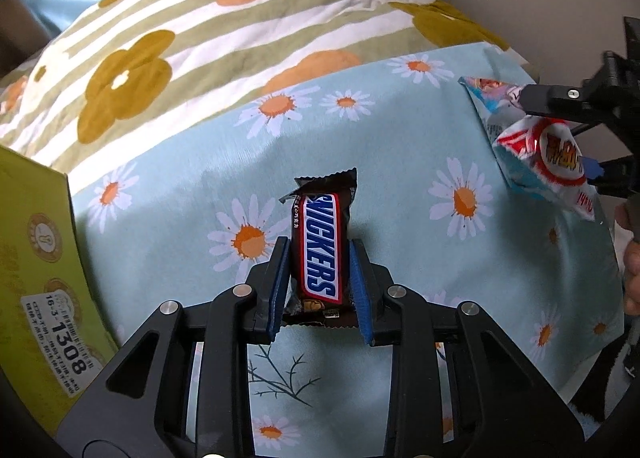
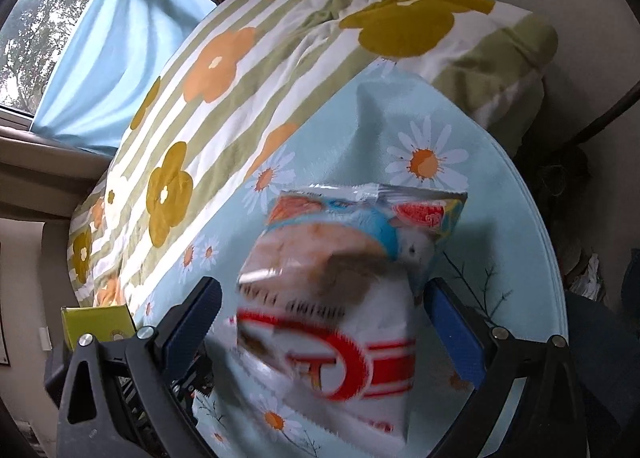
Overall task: Organize snacks
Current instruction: 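Grasp the Snickers bar with the left tool while the right tool grasps the shrimp-flake bag, then carry both snacks over the yellow box and open both tools to drop them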
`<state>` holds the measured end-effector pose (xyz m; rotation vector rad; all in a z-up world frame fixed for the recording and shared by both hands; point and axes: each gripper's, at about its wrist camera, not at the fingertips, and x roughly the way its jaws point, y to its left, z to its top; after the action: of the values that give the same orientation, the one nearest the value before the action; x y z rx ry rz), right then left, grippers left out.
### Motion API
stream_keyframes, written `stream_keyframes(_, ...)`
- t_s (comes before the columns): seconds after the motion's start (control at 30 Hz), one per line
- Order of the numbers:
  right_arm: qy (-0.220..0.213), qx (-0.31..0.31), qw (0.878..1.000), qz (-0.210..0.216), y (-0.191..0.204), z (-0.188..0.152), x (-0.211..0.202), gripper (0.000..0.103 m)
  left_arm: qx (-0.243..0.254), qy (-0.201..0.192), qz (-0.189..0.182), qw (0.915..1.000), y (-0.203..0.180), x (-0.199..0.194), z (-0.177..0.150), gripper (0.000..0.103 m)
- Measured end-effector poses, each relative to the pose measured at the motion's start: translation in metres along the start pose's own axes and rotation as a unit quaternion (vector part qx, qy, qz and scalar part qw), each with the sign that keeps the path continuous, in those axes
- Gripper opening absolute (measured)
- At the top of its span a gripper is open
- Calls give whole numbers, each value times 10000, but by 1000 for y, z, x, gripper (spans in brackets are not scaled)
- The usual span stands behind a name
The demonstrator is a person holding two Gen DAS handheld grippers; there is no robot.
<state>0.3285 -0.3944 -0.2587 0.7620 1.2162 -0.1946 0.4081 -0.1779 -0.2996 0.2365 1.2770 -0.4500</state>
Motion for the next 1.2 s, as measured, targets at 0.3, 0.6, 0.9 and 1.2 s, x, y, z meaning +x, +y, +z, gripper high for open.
stream_keyframes(0.3,204,-300,9993,-39,1,0,16,68,-143,-161,-35,9998,-3,-16,-1,26)
stream_keyframes(0.6,-86,-988,9950,116,15,-12,-24,65,-506,-574,-147,9970,-3,-57,-3,26)
stream_keyframes(0.9,-487,-2035,9767,469,64,-25,-85,65,-1132,-1389,-219,9836,7,-143,-14,26)
stream_keyframes(1.2,-464,-2952,9478,1111,151,-61,-109,65,-1824,-2074,110,9610,69,-233,-51,26)
